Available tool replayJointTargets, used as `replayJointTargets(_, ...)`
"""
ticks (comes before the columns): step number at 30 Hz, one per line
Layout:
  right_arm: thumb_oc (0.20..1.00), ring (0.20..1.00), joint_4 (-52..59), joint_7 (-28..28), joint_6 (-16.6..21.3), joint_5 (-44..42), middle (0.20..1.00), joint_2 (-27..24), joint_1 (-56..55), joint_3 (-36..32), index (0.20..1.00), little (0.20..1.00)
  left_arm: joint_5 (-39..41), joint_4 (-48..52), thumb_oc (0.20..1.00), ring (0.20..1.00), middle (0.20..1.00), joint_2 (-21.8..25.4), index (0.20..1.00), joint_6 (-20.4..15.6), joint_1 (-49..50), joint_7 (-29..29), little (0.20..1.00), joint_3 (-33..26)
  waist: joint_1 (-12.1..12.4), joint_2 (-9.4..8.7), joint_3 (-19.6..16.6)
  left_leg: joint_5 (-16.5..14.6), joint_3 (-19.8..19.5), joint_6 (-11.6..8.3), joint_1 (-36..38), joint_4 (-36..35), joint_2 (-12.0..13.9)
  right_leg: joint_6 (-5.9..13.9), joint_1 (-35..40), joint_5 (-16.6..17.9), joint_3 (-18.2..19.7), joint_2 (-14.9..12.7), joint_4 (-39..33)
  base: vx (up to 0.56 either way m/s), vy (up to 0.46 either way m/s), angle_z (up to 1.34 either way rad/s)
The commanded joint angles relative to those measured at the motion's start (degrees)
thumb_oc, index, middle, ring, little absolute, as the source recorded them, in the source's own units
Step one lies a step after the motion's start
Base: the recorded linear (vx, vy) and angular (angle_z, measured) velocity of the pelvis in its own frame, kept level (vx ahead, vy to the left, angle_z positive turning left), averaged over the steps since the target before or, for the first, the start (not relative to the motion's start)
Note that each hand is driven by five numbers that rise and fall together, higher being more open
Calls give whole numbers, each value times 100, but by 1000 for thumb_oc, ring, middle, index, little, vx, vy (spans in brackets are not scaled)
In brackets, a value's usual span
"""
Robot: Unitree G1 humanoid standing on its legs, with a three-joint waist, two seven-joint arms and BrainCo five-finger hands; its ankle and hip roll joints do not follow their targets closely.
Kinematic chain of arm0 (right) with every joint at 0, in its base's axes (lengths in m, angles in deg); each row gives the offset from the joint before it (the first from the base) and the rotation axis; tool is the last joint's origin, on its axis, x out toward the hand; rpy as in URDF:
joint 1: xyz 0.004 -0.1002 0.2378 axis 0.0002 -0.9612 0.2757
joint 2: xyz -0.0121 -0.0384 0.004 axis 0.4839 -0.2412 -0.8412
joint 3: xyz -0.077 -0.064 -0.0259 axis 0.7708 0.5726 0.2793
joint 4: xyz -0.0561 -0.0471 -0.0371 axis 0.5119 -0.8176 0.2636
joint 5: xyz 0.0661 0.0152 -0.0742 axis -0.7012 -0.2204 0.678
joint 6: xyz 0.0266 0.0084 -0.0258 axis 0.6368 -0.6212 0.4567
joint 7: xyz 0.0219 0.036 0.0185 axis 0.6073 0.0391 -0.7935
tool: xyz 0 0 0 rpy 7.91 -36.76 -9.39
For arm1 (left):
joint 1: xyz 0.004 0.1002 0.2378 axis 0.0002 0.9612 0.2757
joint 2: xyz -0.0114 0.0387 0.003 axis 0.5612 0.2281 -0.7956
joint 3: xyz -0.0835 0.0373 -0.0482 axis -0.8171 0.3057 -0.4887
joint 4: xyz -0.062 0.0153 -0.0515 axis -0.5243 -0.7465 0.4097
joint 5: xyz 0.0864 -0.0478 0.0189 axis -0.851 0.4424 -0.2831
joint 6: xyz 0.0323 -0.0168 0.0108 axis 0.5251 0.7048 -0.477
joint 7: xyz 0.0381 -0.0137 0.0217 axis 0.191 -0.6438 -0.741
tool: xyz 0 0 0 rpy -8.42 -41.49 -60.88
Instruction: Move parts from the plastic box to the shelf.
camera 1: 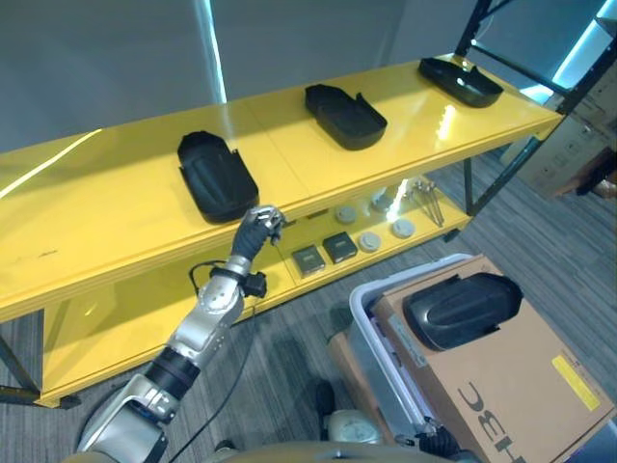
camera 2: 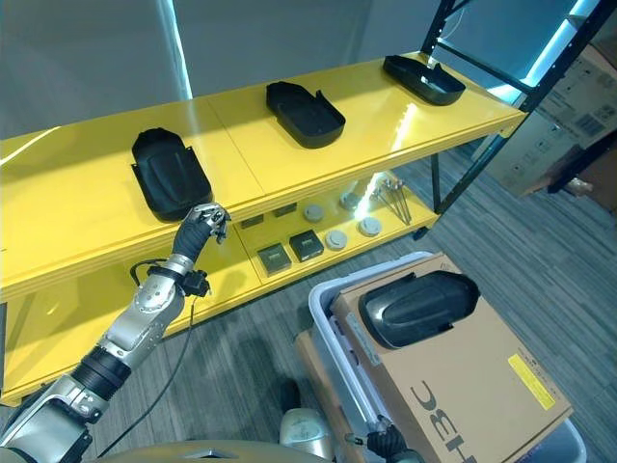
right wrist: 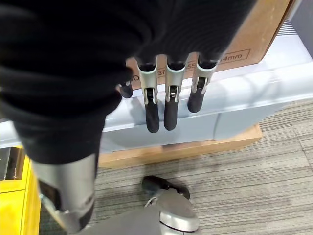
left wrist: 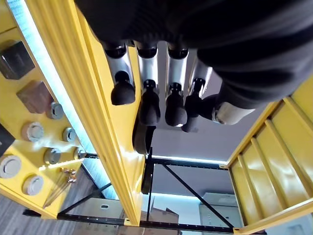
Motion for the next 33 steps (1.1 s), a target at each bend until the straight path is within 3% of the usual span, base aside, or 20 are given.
replayJointTargets(1,1000,1000,-37,-173,-44,29,1000,-42,-211,245,1000,1000,-404,-366,200,200,200,-15,200,-266,-528,-342,200,-25,-27,-45,65,-441,-195,217,-619,956,400,487,13,-723,177,-375,663,41,-28,-4)
replayJointTargets(3,1000,1000,-60,-191,-36,41,1000,-56,-234,245,1000,1000,-489,-541,200,200,200,9,200,-326,-567,-485,200,-76,-47,-21,112,-567,-266,179,-627,1044,428,529,50,-808,189,-372,697,81,1,-3)
replayJointTargets(20,1000,1000,-111,-288,-33,-96,1000,-43,-294,378,1000,1000,-760,-910,200,200,200,173,200,-630,-1147,-728,200,-237,-144,-56,272,-544,-247,141,-747,1202,535,510,3,-814,244,-364,735,10,-2,0)
replayJointTargets(27,1000,1000,-95,-317,-65,-37,1000,-86,-303,412,1000,1000,-854,-528,200,200,200,237,200,-286,-1464,-991,200,-160,-206,-51,238,-539,-233,129,-724,1219,542,511,34,-829,277,-357,737,33,-1,-1)
replayJointTargets(33,1000,1000,-95,-352,-96,-35,1000,-93,-361,415,1000,1000,-891,-1064,200,200,200,264,200,-55,-1623,-1157,200,-212,-277,-71,180,-538,-178,116,-686,1225,565,521,59,-839,311,-342,727,32,-9,-2)
